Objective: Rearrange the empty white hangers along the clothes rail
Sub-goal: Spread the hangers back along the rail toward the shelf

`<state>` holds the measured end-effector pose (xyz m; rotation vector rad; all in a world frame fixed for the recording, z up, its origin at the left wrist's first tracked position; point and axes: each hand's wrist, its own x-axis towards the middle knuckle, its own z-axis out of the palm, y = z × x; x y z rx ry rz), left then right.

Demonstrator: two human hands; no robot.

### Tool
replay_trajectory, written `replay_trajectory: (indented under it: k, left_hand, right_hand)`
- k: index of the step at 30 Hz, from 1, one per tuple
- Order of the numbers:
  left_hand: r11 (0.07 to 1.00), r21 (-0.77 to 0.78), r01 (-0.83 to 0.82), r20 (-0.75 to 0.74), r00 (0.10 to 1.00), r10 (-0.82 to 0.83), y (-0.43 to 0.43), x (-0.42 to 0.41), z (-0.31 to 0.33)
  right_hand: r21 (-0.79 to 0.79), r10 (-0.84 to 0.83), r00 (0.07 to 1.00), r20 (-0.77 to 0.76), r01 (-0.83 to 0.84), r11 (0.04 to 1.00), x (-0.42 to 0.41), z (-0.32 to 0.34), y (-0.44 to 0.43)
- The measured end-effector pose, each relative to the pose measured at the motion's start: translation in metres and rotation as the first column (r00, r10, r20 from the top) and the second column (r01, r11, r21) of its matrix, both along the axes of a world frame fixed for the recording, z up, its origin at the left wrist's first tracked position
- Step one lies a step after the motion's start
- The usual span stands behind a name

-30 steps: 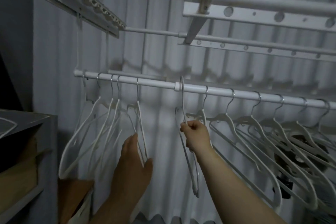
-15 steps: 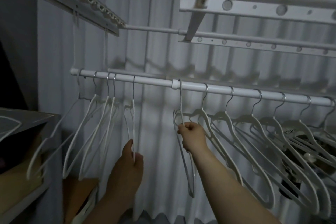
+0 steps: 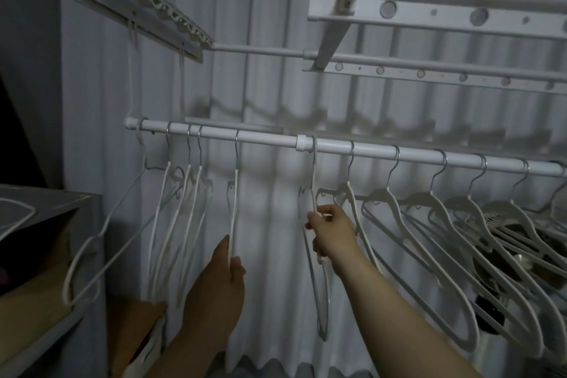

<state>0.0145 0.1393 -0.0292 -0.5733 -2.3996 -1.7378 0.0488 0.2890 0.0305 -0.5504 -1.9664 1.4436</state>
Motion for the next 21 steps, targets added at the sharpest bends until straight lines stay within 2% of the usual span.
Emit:
replay_trajectory:
  k: [6, 21]
  left_hand:
    - [0.999, -0.035, 0.026, -0.037, 0.999, -0.027, 0.008, 0.005, -0.001]
    - [0.996, -0.069, 0.059, -0.092, 0.994, -0.065, 0.023, 0.020, -0.002]
  right_hand:
    - [0.169, -0.055, 0.998, 0.014, 0.052, 0.984, 0.011, 0.007, 0.008]
    - [0.268, -0.045, 0.986, 0.159, 0.000, 0.963, 0.023, -0.010, 0.010]
